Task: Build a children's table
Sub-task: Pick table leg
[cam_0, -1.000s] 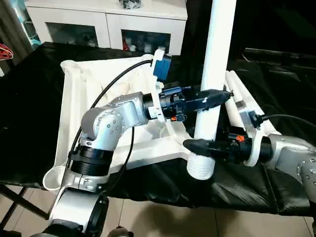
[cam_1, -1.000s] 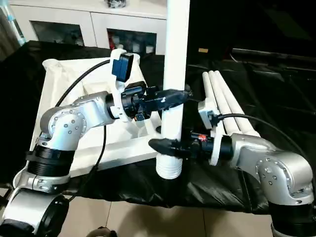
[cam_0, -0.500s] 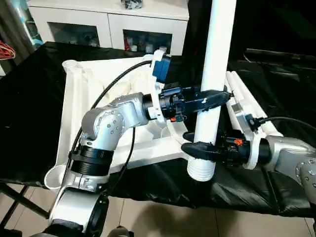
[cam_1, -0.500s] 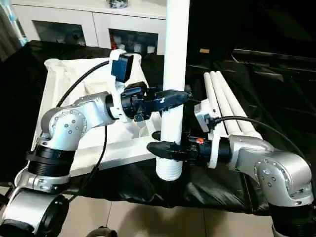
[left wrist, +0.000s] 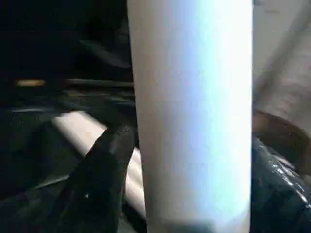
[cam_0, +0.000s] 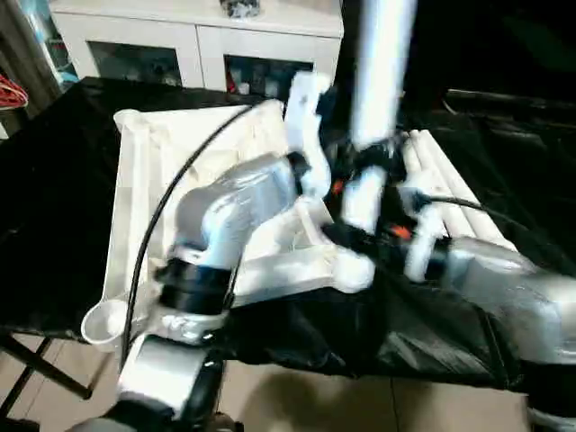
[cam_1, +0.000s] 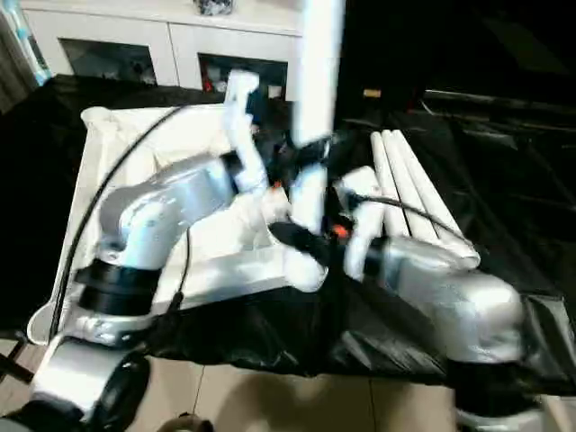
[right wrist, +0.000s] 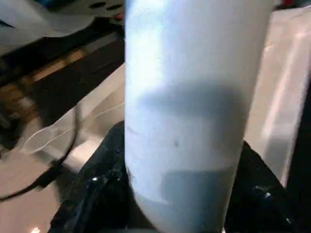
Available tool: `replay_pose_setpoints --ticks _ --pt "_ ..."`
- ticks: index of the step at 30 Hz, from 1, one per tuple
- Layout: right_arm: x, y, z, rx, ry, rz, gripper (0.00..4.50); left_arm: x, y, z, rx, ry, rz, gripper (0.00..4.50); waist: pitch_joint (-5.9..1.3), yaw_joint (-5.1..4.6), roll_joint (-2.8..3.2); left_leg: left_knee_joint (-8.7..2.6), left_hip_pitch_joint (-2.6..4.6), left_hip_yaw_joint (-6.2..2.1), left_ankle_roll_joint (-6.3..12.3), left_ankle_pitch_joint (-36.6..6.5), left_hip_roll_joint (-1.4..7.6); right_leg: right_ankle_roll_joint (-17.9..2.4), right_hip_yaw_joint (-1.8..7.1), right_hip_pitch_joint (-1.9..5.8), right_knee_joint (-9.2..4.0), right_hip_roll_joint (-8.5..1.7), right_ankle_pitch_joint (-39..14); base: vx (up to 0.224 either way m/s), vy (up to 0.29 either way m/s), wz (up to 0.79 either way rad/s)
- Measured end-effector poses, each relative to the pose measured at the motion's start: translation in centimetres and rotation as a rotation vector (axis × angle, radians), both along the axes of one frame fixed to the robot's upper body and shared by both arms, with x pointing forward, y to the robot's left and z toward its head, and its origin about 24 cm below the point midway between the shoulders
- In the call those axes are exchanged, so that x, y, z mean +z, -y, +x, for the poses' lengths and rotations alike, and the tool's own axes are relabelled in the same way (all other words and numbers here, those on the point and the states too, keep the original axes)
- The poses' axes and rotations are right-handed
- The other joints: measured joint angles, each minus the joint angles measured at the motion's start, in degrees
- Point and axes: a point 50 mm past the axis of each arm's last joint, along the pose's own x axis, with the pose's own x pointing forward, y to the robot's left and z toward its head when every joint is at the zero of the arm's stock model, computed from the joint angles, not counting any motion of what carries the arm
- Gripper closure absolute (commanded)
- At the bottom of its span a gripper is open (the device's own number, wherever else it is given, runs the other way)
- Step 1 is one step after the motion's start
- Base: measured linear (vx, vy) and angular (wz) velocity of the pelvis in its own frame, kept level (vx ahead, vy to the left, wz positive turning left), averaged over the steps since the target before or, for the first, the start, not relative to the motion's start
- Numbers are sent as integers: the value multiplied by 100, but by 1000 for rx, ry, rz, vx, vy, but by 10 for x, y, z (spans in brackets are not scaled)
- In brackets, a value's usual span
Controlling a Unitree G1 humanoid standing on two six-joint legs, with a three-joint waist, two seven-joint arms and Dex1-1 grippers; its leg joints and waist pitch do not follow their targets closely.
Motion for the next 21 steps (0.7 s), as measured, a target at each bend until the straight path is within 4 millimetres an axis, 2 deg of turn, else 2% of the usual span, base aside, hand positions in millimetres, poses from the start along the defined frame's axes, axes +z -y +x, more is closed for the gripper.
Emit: replay_pose_setpoints --ticks 2,3,8,9,11,12,14,18,21 --pt "2 -3 4 -26 4 -2 258 1 -2 3 69 -26 -13 147 0 -23 0 0 0 0 0 0 0 0 0 0 -2 0 0 0 0 0" --pt "2 -5 5 -37 7 -6 258 1 -2 3 88 -33 -18 176 0 -22 0 -1 -1 -1 0 0 0 0 -1 0 -3 0 0 0 0 0" --pt "3 -9 7 -67 11 -9 258 3 0 3 121 -47 -32 201 0 -30 0 -1 -4 -1 1 -1 -1 0 0 -1 -6 1 0 0 0 0" --pt "3 -9 7 -70 12 -10 202 3 1 2 119 -47 -35 221 0 -37 0 -2 -3 -2 0 0 -1 0 -1 0 -6 1 0 0 0 0" --pt "4 -10 7 -70 15 -4 202 3 1 2 115 -49 -36 221 1 -46 3 -2 -3 -3 0 0 -1 1 -1 0 -6 1 1 0 0 0" --pt "5 -10 6 -68 22 -1 179 1 0 2 112 -52 -32 246 3 -51 5 -2 -3 -3 0 0 -1 1 -1 0 -6 1 1 0 0 0" --pt "8 -9 5 -48 35 9 171 -1 -2 1 80 -45 -25 255 6 -54 10 -2 -4 -3 0 0 -1 3 -1 -1 -6 1 2 0 0 0" --pt "14 1 -2 42 47 28 126 1 -4 -3 -28 -17 -32 264 8 -36 15 -2 -4 -3 1 -1 -1 3 -1 1 -9 1 2 0 0 0" --pt "16 12 -11 125 44 1 121 0 -3 -8 -131 -9 -47 264 10 -21 19 -2 -5 -3 2 -1 -2 3 0 1 -11 0 2 0 0 0"
